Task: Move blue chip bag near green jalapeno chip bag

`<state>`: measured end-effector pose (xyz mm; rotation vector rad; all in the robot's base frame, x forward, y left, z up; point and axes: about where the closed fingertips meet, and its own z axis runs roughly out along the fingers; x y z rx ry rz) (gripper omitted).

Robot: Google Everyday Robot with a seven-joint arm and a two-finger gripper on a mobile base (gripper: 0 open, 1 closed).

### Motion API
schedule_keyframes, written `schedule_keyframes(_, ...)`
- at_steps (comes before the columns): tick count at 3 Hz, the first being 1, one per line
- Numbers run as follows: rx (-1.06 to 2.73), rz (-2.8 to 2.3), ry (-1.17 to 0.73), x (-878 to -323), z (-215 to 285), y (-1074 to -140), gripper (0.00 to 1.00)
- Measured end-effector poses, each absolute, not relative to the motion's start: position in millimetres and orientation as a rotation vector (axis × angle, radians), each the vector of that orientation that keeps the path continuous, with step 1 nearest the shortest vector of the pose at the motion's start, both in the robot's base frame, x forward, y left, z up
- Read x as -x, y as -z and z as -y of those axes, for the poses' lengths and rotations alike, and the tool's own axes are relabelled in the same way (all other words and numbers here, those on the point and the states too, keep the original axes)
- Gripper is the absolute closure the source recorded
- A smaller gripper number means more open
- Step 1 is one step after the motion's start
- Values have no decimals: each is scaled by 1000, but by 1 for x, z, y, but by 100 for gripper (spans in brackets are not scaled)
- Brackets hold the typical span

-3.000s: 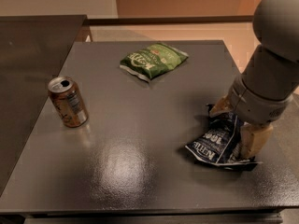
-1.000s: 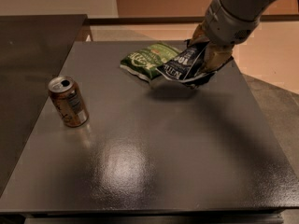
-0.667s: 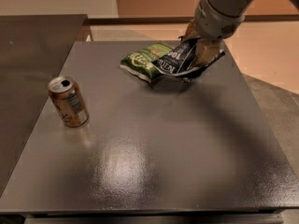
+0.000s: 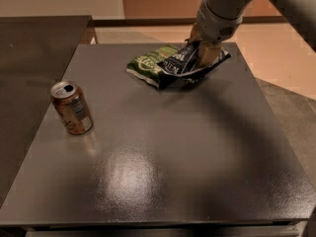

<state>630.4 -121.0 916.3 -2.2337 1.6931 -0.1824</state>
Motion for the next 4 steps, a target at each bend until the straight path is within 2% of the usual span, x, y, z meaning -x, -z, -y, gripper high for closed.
schedule_keyframes(2,2244,-1705,177,-638,118,-903,14)
schedule_keyframes(3,2245,-1704,176,-639,117,-902,0)
schedule_keyframes(4,2245,-1704,176,-639,117,-902,0)
